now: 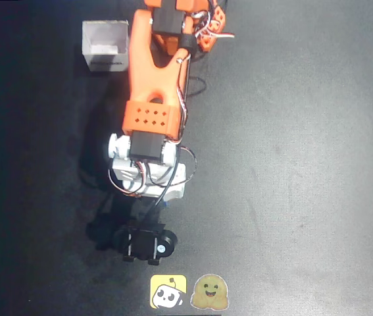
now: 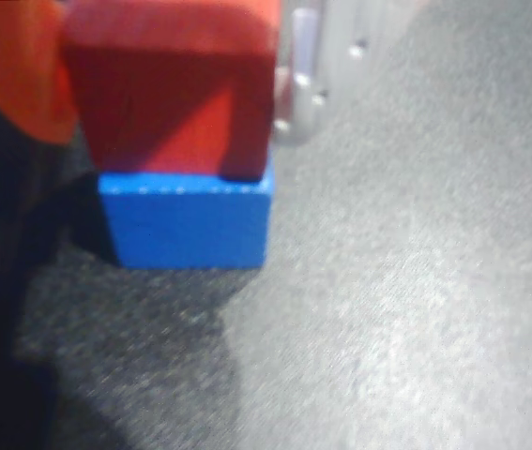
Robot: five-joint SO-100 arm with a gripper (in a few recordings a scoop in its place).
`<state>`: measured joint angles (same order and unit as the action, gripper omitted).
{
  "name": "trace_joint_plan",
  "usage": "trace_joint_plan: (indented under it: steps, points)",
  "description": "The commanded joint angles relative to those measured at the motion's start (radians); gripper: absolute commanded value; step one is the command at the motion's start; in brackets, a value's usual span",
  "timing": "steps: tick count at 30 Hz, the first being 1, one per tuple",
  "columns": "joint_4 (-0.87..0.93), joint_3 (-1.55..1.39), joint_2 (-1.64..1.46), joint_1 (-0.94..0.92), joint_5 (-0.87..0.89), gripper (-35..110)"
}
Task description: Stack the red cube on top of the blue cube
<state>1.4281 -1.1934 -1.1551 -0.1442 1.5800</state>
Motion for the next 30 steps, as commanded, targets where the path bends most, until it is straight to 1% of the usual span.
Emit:
trace_joint_plan:
  steps: [1,4,8,11,12,13,14,15,17,18,22,24,25,28,30]
  points:
    - [0.0,0.034,-0.005,-0.005,-0.014,27]
    - [0.003,0.06,-0.005,-0.002,-0.025,31]
    - [0.028,0.106,-0.005,-0.003,-0.032,31]
    - [0.092,0.184,-0.005,-0.002,-0.041,30]
    - [0.132,0.221,-0.005,0.0,-0.048,26]
    - [0.179,0.258,-0.005,0.002,-0.048,19]
    - [0.222,0.29,-0.006,0.005,-0.063,8]
    - [0.268,0.322,-0.008,0.005,-0.077,0]
    - [0.359,0.388,-0.009,0.017,-0.078,0]
    - [0.374,0.391,-0.028,0.023,-0.089,0]
    - [0.373,0.264,-0.176,0.037,-0.089,0]
    - [0.344,0.15,-0.268,0.038,-0.087,0]
    - [0.296,0.052,-0.342,0.038,-0.087,0]
    - [0.029,-0.396,-0.68,0.041,-0.086,0]
    - [-0.114,-0.664,-0.877,0.044,-0.08,0]
